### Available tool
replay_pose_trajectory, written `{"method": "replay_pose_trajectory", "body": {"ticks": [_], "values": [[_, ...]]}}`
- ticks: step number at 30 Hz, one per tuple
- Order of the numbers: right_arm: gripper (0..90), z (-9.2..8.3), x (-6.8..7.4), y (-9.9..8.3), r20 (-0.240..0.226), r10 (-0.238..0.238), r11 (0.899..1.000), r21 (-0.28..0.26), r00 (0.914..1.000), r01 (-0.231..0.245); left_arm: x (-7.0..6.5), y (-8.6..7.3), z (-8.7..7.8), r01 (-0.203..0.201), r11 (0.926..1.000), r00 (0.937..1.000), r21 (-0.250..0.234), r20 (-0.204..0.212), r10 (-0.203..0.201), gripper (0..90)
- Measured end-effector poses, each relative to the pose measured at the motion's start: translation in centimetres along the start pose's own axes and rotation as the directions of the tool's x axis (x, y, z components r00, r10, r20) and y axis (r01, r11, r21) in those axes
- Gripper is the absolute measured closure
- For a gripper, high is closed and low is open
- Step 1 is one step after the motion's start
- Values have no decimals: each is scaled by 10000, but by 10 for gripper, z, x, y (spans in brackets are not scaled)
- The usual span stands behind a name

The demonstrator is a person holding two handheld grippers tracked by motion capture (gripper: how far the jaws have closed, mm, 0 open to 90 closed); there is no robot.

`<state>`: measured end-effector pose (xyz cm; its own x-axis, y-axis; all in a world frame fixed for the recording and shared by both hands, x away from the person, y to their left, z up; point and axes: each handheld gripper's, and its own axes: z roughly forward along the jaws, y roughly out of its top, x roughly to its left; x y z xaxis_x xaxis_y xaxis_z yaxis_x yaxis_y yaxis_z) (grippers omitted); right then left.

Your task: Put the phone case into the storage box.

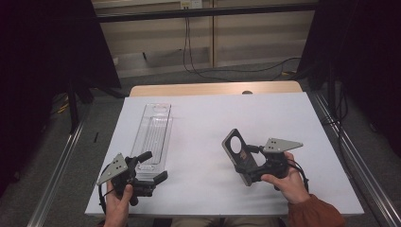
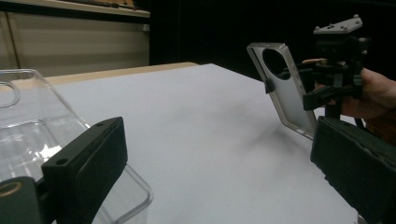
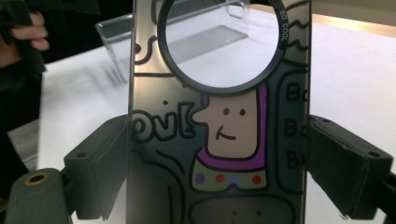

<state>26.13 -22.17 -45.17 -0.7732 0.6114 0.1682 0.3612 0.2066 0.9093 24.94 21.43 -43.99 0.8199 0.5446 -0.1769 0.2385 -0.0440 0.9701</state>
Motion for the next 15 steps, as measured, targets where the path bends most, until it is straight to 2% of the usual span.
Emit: {"method": "replay_pose_trajectory", "body": {"ticks": [5,7,9,10,12,15], "values": [[121,3,3,2,-291,20,9999,-150,9996,-24,-1,-1,5,-243,9996,9990,125,379,238,37],[122,5,4,2,-432,47,9999,-131,9991,-53,-1,-2,7,-217,9997,9981,102,585,210,27],[121,6,5,2,-541,22,9999,-147,9985,-30,-2,-1,9,-266,9996,9980,108,578,259,27],[122,7,5,3,-614,-37,9998,-182,9981,26,-2,-1,10,-255,9996,9970,93,734,247,26],[122,7,6,3,-637,-37,9997,-261,9980,21,-3,-1,13,-134,9999,9972,7,735,133,26],[122,8,5,4,-662,-11,9993,-374,9978,-14,-4,1,18,-208,9998,9959,0,883,207,21]]}}
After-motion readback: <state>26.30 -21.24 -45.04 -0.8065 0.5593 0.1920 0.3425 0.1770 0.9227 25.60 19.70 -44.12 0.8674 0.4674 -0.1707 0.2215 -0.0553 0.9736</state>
